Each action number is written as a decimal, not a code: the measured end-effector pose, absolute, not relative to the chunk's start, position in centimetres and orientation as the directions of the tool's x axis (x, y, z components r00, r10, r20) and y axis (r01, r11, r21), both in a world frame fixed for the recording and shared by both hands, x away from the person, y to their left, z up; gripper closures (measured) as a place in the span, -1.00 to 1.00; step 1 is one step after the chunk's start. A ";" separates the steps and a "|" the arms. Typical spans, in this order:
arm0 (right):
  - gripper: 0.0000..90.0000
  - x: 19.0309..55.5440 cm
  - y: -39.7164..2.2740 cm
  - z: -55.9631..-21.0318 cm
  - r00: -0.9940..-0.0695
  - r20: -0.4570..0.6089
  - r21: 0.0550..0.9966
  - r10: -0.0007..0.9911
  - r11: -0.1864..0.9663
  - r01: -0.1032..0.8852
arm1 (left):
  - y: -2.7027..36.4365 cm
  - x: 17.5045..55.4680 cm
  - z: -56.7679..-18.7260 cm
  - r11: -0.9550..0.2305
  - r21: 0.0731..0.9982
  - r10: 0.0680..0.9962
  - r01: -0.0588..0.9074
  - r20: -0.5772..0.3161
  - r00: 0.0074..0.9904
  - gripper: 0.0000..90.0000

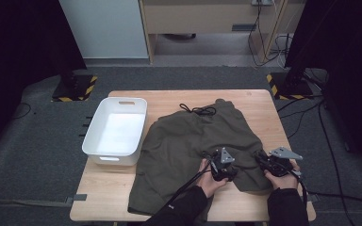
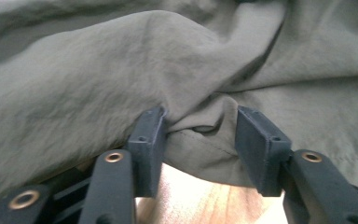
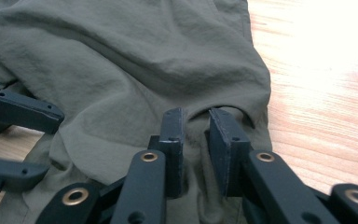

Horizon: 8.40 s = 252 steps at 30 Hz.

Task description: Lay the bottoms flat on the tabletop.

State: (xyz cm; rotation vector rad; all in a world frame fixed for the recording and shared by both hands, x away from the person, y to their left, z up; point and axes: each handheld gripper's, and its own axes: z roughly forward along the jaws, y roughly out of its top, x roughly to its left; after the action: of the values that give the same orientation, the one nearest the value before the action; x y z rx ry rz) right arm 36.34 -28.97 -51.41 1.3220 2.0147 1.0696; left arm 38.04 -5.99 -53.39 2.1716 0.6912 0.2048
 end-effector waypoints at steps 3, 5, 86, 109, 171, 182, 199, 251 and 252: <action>0.61 36.4 -29.0 -51.5 -0.400 0.009 0.823 0.916 0.220 0.523 | -6.2 37.7 -53.4 -0.526 0.759 0.547 0.384 -0.044 0.836 0.24; 0.59 36.4 -28.9 -51.6 -0.398 0.014 0.821 0.917 0.216 0.528 | -6.5 37.3 -53.4 -0.544 0.757 0.546 0.361 -0.007 0.838 0.31; -0.01 35.7 -29.4 -49.5 -0.389 0.007 0.878 0.921 0.181 0.444 | 2.5 32.7 -49.3 -0.453 0.783 0.550 0.425 -0.129 0.825 0.43; -0.19 32.3 -20.4 -51.8 -0.652 0.032 0.818 0.757 0.355 0.452 | 12.4 34.6 -52.9 -0.518 0.720 0.726 0.461 0.085 0.683 -0.08; 0.00 32.6 -20.4 -53.0 -0.647 0.010 0.779 0.762 0.400 0.483 | 12.0 41.4 -53.4 -0.405 0.750 0.821 0.523 0.045 0.569 -0.04; 1.00 32.7 -22.8 -49.1 -0.655 0.103 0.864 0.748 0.259 0.432 | 12.1 41.5 -53.5 -0.396 0.749 0.821 0.531 0.031 0.569 -0.04; 0.52 35.6 -27.6 -50.7 -0.489 0.176 0.847 0.854 0.121 0.517 | 9.6 39.9 -51.7 -0.405 0.781 0.752 0.476 -0.013 0.659 0.02; 0.07 36.0 -29.4 -50.6 -0.357 0.095 0.878 0.929 0.091 0.471 | -1.6 34.0 -51.3 -0.556 0.692 0.527 0.461 -0.136 0.839 0.93; 0.07 36.0 -29.2 -50.7 -0.360 0.094 0.874 0.928 0.097 0.477 | -1.3 33.7 -51.2 -0.557 0.691 0.527 0.461 -0.136 0.839 0.93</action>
State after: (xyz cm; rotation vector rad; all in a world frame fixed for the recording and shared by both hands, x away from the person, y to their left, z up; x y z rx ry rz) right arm 35.96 -29.25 -50.70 1.3722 1.8892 1.2041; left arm 33.67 -1.26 -51.22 2.2519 0.7163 0.1107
